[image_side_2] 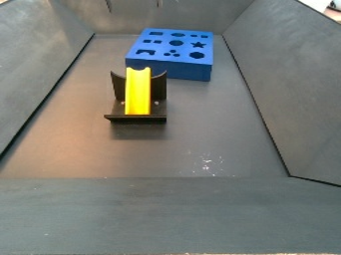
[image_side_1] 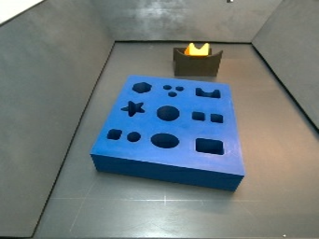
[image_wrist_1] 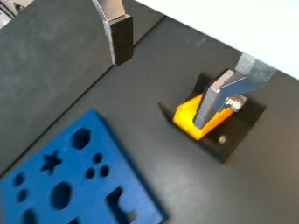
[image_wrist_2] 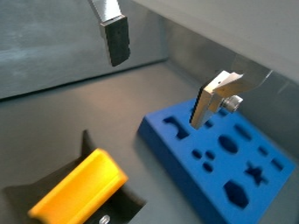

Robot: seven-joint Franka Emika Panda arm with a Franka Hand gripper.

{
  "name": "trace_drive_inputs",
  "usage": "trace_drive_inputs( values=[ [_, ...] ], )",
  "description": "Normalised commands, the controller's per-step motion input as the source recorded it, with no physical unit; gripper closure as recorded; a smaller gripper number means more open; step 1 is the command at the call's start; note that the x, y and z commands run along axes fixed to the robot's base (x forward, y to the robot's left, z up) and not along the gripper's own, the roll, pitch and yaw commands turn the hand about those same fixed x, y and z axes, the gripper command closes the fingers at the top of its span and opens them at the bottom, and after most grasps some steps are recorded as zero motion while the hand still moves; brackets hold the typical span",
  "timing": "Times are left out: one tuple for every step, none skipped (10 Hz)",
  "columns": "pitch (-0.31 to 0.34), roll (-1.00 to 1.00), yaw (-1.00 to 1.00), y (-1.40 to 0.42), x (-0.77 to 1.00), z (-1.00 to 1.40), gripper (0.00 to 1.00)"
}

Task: Pick up the arch object. Move up. Place the arch object on the fixture. Regrasp the arch object. Move to above the board. Insert the arch object.
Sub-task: Regrasp the arch object.

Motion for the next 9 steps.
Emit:
trace_drive_inputs(
  values=[
    [0.011, 1.00, 0.01, -0.03, -0.04, 0.01, 0.00],
    [0.007, 1.00, 0.01, -0.03, -0.05, 0.02, 0.00],
    [-0.004, 1.00, 0.01, -0.02, -0.04, 0.00, 0.00],
    [-0.007, 1.00, 0.01, -0.02, -0.04, 0.00, 0.00],
    [-0.016, 1.00, 0.01, -0.02, -0.04, 0.01, 0.00],
    [-0.021, 1.00, 0.01, -0.02, -0.03, 0.01, 0.00],
    [-0.025, 1.00, 0.01, -0.02, -0.03, 0.00, 0.00],
    [-0.025, 1.00, 0.01, -0.02, -0.03, 0.00, 0.00],
    [-0.021, 1.00, 0.01, -0.02, -0.02, 0.01, 0.00]
  ],
)
